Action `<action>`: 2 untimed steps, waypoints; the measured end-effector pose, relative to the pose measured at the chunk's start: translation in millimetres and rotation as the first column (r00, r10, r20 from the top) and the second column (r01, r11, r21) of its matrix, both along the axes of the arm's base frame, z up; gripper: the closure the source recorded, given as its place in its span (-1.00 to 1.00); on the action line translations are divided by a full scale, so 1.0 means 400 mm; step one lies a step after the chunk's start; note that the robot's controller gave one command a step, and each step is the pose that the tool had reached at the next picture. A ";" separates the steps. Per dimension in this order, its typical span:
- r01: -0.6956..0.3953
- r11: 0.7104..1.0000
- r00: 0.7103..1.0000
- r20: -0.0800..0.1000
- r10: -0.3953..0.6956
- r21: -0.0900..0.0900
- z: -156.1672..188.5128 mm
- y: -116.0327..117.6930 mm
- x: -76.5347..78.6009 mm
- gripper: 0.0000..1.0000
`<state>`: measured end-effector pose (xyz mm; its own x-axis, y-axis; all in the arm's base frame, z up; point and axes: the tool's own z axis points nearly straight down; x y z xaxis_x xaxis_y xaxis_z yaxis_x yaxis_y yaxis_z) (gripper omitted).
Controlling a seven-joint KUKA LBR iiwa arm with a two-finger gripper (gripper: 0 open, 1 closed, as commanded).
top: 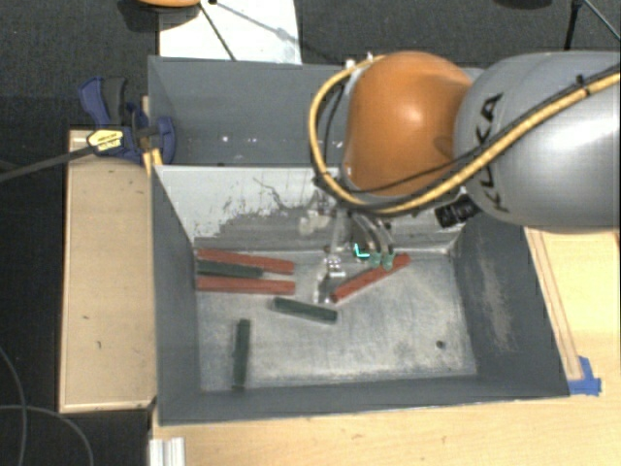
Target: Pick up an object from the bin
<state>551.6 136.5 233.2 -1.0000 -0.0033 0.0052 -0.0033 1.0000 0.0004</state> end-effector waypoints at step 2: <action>-0.046 0.999 0.999 0.014 0.046 0.002 -0.107 -0.068 -0.016 -1.00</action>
Offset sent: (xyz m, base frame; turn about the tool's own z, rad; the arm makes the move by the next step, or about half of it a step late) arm -0.0216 -0.0718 -0.1214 -0.1132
